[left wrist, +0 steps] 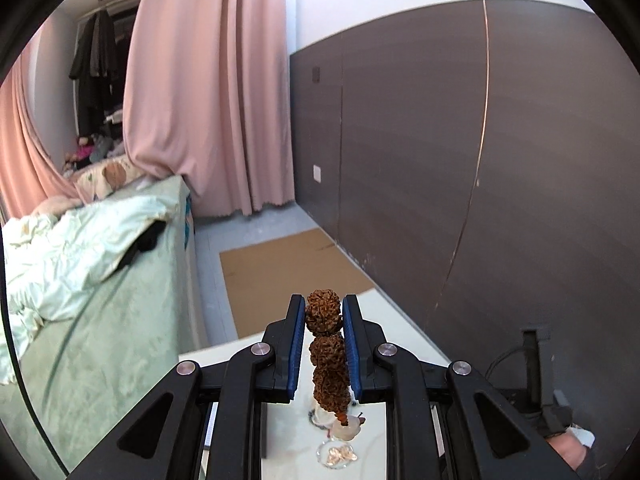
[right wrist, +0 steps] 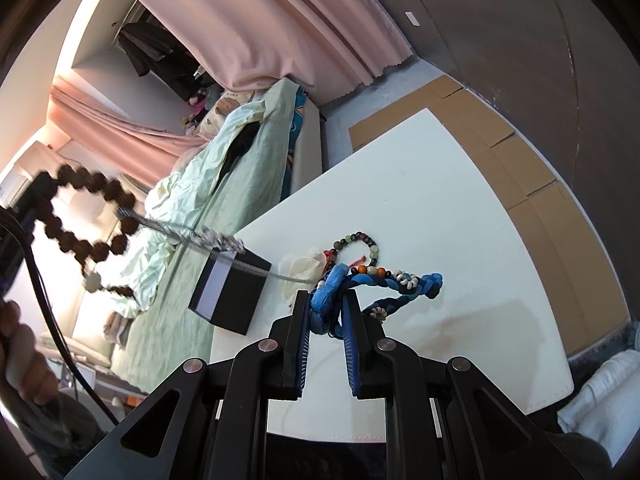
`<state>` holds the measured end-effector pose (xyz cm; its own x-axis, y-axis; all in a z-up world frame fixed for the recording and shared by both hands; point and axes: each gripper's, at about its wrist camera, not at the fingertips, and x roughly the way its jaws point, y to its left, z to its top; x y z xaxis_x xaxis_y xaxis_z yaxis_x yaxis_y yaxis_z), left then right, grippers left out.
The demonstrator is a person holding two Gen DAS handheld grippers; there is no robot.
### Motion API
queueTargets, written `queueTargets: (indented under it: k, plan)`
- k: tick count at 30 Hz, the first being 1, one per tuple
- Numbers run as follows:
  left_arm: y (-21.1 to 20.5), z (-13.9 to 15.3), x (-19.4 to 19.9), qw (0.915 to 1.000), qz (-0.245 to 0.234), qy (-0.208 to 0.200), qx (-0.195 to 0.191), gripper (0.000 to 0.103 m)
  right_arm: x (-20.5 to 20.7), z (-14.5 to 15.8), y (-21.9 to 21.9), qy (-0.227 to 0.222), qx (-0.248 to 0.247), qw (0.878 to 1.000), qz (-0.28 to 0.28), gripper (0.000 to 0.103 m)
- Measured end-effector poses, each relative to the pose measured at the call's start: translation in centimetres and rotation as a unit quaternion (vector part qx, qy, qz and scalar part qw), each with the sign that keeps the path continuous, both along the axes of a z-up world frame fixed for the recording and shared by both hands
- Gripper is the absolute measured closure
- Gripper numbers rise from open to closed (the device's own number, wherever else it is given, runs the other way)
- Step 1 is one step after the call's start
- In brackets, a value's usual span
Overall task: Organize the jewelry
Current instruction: 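Lift the brown bead bracelet with the left gripper and lower it into the black box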
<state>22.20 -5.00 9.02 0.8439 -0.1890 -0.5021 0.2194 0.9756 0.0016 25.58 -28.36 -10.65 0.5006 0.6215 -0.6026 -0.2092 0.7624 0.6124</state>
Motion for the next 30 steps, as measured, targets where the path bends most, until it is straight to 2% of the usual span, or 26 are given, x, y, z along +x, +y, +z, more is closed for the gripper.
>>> queueTargets:
  k: [7,12,25,30]
  plan:
    - [0.9,3.0,-0.7,0.9993,0.008,-0.036,0.006,0.083,-0.4,0.6,0.4,-0.008,0.007,1.000,0.011,0.086]
    - [2.6,4.1,-1.1,0.9985,0.023,-0.049,0.008,0.083,-1.3,1.8,1.9,-0.027,0.011,0.999,0.028,0.086]
    - [5.8,4.6,-1.3,0.9965,0.055,-0.062,0.008,0.084,-1.8,2.4,5.7,-0.032,-0.001,0.998,0.056,0.086]
    - [7.0,3.5,-0.6,0.9961,0.067,-0.057,0.002,0.083,-1.5,2.0,6.1,-0.025,-0.007,0.998,0.057,0.086]
